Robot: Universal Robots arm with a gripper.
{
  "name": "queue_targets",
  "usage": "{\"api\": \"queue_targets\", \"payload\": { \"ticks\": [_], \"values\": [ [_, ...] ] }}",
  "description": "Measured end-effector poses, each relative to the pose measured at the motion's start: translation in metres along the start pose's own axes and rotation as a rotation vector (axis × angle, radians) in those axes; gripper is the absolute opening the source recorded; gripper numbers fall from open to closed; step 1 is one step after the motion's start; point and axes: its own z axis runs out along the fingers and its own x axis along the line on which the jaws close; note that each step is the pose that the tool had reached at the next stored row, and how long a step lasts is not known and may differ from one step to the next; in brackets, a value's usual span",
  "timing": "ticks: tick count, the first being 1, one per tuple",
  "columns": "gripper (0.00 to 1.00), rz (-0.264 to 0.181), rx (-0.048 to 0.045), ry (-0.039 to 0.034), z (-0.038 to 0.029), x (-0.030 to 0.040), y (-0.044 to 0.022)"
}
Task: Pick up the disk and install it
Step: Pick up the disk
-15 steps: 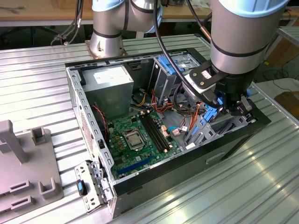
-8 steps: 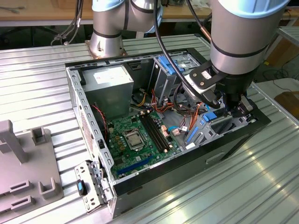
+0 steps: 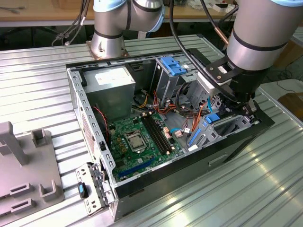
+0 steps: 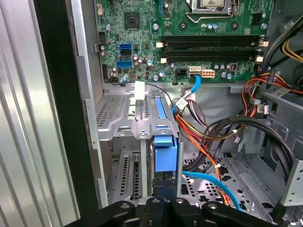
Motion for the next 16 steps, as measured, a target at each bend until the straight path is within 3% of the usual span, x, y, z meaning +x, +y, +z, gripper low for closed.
{"api": "queue_targets", "payload": {
  "ticks": [2,4,11,16],
  "values": [
    [0.11,0.001,-0.03,0.0012,0.0017,-0.0003,-0.0045],
    [0.11,0.002,-0.0497,0.0018,0.0037,-0.0004,-0.0097],
    [0.11,0.003,-0.0778,0.0023,0.0124,-0.0007,-0.0322],
    [0.11,0.003,-0.0779,0.0024,0.0124,-0.0006,-0.0322]
  ]
}}
